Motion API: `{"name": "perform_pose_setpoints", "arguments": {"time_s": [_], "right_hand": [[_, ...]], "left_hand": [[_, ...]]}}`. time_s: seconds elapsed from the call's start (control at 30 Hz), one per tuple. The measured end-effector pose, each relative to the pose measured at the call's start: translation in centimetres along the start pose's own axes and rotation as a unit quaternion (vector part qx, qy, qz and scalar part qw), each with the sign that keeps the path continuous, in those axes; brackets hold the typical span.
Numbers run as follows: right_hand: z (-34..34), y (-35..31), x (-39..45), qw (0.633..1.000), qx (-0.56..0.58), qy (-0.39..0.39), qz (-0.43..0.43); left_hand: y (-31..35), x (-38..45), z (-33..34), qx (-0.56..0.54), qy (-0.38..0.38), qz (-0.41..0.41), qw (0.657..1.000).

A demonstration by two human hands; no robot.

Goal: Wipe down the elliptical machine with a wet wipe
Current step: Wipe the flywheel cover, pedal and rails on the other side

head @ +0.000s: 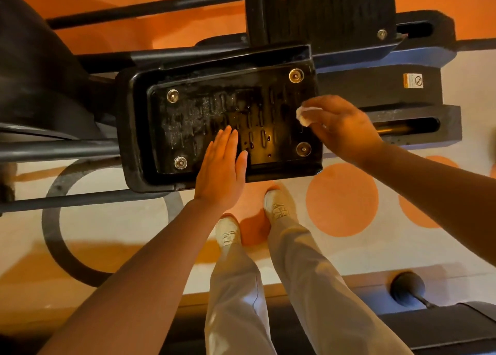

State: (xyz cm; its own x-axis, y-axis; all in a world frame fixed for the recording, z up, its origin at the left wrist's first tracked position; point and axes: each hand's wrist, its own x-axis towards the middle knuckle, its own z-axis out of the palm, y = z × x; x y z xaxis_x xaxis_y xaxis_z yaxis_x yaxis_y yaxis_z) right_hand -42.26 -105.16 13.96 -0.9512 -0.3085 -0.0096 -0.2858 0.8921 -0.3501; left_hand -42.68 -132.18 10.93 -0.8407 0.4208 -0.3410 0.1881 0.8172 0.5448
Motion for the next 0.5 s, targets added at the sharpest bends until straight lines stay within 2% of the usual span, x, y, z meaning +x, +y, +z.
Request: {"name": "perform_pose_setpoints", "arguments": {"time_s": [0.1,0.2,0.3,0.4,0.5], "right_hand": [[1.2,2.4,-1.5,0.992,-0.012,-0.051,-0.115],[1.0,4.0,-2.1,0.978,-0.009,-0.102,-0.181],[0.6,5.2,-1.8,0.957,-0.06,-0.134,-0.252],[0.7,6.0,-1.5,0.946,-0.075,-0.141,-0.281],[0.5,6.8,-0.1,0.961,-0.077,-0.119,-0.239]], "left_hand": [[0.9,1.2,0.5,-0.002,0.002,-0.022,1.0],[1.8,1.8,1.1,-0.005,0.001,-0.023,1.0],[2.5,2.1,1.9,-0.026,0.014,-0.052,0.998],[2.9,2.4,2.5,-0.011,0.03,-0.063,0.998],[2.8,2.4,2.9,0.001,0.038,-0.063,0.997]]}}
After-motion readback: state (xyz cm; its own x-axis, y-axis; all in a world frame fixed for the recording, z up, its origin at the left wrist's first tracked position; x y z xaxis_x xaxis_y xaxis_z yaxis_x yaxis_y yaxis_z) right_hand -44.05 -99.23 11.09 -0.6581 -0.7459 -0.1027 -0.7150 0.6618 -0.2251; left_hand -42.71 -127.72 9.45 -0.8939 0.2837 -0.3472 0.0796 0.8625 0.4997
